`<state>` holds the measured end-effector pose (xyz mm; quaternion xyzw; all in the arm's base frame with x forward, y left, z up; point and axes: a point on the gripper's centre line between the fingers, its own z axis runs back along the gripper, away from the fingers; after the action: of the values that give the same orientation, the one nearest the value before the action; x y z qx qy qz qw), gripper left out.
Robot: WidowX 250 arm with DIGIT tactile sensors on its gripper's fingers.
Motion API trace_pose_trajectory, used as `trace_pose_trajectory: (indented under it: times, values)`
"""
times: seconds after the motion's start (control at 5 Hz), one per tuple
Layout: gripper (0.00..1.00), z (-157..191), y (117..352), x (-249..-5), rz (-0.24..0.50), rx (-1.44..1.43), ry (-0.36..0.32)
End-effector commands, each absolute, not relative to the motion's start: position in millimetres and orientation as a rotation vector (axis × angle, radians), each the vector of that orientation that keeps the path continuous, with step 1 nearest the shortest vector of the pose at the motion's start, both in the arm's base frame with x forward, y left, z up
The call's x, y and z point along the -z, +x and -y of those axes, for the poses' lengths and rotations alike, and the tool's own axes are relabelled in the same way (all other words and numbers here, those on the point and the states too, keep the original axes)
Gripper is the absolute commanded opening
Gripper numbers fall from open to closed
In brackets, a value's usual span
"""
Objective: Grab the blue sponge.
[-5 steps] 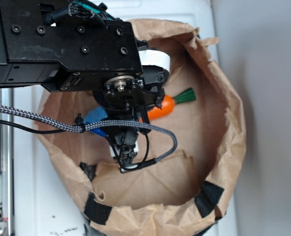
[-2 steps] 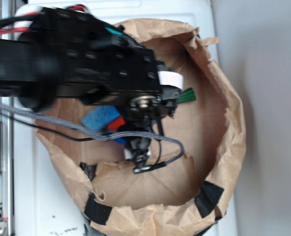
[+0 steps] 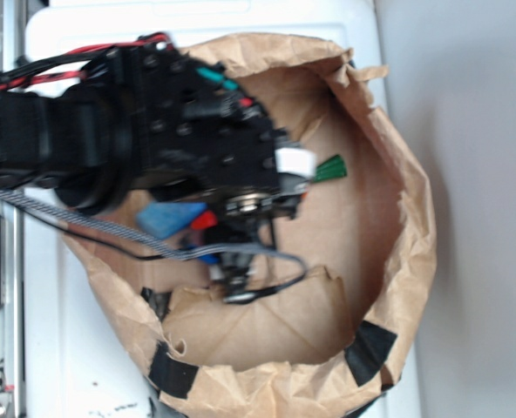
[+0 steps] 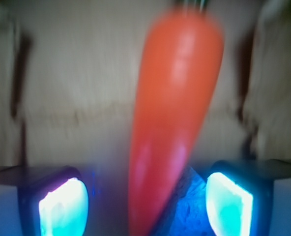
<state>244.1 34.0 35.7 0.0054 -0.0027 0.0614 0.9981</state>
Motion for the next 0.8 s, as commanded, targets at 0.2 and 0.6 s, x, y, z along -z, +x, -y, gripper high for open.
trace_pose_trajectory:
  times: [0.2, 0.6]
  values:
    - [1.0, -70, 201, -74, 0.08, -0.158, -0.002]
    - [1.0, -61, 186, -61, 0.041, -0.235, -0.013]
